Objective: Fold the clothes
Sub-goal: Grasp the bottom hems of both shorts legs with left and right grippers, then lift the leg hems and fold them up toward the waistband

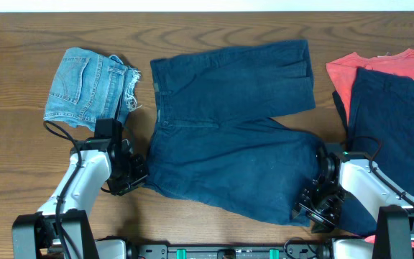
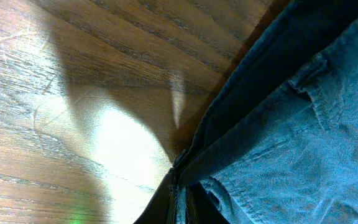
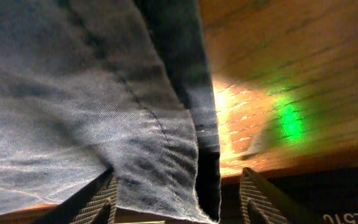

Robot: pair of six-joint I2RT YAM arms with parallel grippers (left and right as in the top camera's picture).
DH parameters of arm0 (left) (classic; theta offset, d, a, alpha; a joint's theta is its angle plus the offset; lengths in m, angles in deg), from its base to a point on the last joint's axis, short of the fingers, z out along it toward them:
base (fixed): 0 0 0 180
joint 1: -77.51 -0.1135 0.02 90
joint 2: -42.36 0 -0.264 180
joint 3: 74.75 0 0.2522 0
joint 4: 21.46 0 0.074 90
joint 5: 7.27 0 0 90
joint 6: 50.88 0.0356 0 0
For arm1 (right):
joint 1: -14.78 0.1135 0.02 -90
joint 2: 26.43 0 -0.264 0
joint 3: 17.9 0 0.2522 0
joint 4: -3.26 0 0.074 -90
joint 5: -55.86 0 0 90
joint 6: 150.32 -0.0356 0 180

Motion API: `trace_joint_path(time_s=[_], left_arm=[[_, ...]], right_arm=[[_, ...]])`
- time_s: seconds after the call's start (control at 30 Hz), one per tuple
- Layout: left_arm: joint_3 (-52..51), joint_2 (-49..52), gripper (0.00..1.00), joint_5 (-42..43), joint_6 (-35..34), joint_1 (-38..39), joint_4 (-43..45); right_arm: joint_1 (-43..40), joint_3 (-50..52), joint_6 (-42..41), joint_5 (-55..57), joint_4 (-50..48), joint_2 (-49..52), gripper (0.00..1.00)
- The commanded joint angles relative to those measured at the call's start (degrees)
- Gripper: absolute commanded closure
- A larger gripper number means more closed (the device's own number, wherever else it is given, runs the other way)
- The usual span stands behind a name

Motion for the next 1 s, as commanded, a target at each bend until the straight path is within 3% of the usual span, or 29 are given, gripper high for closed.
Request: trace_joint_path(time_s=[0.0, 0.1, 0.2, 0.27, 0.43, 0.6, 0.97], left_arm=[[0.8, 0.3, 0.93, -1.4, 0.1, -0.4, -0.3], [0.8, 0.3, 0.92, -1.4, 0.1, -0.4, -0.3], [0.8, 0.3, 0.91, -1.4, 0.1, -0.4, -0.3], [0.8, 0.3, 0.90, -1.4, 0.1, -0.4, -0.3], [1.2, 0.3, 0.92, -1.4, 0.2, -0.5, -1.2], [5.2, -0.9, 0.94, -1.4, 2.1, -0.5, -7.8], [12.5, -16.1, 0.94, -1.4, 3.8, -0.4, -22.2]], right_arm=[[0.5, 0.3, 0.3, 1.4, -0.3, 0.0, 0.36], [0.5, 0.6, 0.2, 2.4, -1.4, 0.0, 0.54], [0.5, 0.7, -1.4, 2.2, -1.5, 0.0, 0.88], [0.5, 0.6, -1.3, 1.4, -1.3, 0.0, 0.99], [0.5, -0.8, 0.8, -3.6, -0.4, -0.7, 0.99], [0.5, -5.6, 3.1, -4.2, 3.4, -3.8, 0.99], [0.4, -31.0, 5.2, 0.0, 15.3, -17.4, 0.99]])
